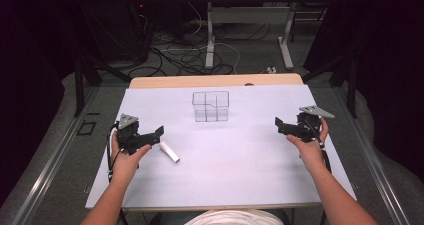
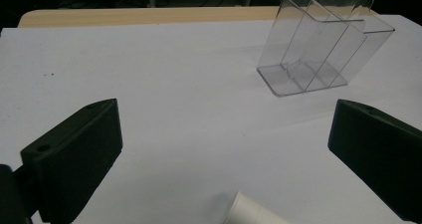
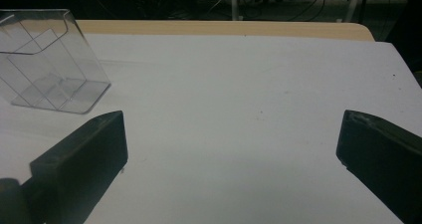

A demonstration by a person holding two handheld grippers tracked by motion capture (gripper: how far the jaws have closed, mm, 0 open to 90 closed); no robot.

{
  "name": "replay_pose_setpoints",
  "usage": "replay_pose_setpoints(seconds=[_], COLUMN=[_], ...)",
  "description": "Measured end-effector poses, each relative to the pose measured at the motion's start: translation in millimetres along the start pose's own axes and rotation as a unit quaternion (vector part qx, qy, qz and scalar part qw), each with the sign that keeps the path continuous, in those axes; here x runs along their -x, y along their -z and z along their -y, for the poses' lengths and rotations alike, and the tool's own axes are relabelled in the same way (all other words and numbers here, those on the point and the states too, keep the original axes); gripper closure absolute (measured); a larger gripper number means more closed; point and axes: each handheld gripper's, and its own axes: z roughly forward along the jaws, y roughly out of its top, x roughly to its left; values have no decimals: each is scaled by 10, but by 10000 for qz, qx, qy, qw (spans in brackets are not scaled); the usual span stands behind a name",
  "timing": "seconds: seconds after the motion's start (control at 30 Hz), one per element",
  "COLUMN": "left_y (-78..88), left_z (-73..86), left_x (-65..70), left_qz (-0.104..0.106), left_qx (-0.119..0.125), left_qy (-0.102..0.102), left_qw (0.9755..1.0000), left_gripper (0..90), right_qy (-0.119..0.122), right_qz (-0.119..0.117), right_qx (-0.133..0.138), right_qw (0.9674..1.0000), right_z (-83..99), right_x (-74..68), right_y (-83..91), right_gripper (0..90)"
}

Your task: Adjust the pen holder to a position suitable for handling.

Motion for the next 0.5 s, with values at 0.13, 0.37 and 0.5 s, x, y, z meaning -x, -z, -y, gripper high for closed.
replay_pose_setpoints(seconds=[0.13,0.37,0.5], left_y=[-53,-88,-101], left_z=[-26,-43,-63], left_x=[13,113,140], left_qz=[19,80,64], left_qx=[-2,-7,-5], left_qy=[-8,-85,-83], left_qw=[10000,9999,9999], left_gripper=[9,15,21], right_qy=[81,99,115], right_qz=[-13,-15,7], right_qx=[44,64,74], right_qw=[10000,9999,9999], right_z=[26,30,46], right_x=[-27,-72,-92], right_y=[7,9,5], right_gripper=[0,0,9])
